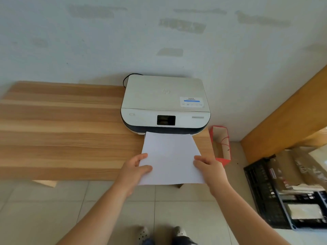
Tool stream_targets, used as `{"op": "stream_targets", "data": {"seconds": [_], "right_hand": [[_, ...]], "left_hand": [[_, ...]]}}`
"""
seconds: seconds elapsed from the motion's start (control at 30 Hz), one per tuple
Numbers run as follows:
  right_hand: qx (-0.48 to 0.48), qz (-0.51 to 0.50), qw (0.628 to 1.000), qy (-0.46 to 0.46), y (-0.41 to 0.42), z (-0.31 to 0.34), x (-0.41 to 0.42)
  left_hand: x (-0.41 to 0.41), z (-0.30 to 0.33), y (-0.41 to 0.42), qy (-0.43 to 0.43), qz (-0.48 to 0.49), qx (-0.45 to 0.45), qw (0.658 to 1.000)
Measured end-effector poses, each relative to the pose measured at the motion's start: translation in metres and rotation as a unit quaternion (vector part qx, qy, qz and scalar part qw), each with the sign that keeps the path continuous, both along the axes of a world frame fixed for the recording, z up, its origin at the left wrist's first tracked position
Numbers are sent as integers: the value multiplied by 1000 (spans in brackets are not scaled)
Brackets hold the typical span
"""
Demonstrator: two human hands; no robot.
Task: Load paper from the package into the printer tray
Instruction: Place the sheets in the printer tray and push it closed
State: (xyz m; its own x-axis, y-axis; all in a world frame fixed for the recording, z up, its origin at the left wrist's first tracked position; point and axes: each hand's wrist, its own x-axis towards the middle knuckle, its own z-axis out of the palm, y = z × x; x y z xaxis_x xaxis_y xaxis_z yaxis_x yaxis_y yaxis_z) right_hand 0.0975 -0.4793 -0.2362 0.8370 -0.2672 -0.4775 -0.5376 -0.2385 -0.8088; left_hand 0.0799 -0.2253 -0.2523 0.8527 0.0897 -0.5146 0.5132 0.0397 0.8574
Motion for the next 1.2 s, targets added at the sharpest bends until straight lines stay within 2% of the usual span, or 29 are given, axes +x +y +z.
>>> {"op": "stream_targets", "data": {"seconds": [0.43,0.6,0.8,1.2], "right_hand": [[93,36,987,124,-25,-74,-1],[92,28,985,146,-31,-86,-8],[71,34,986,149,-28,-100,-19],[81,5,989,126,-9,-103,2]], "left_hand": [[-24,-45,-25,107,27,17,994],[-27,-59,-28,154,29,-10,988],[-25,-67,-28,153,15,31,988],[13,-79,-10,136,-7,46,990]]}}
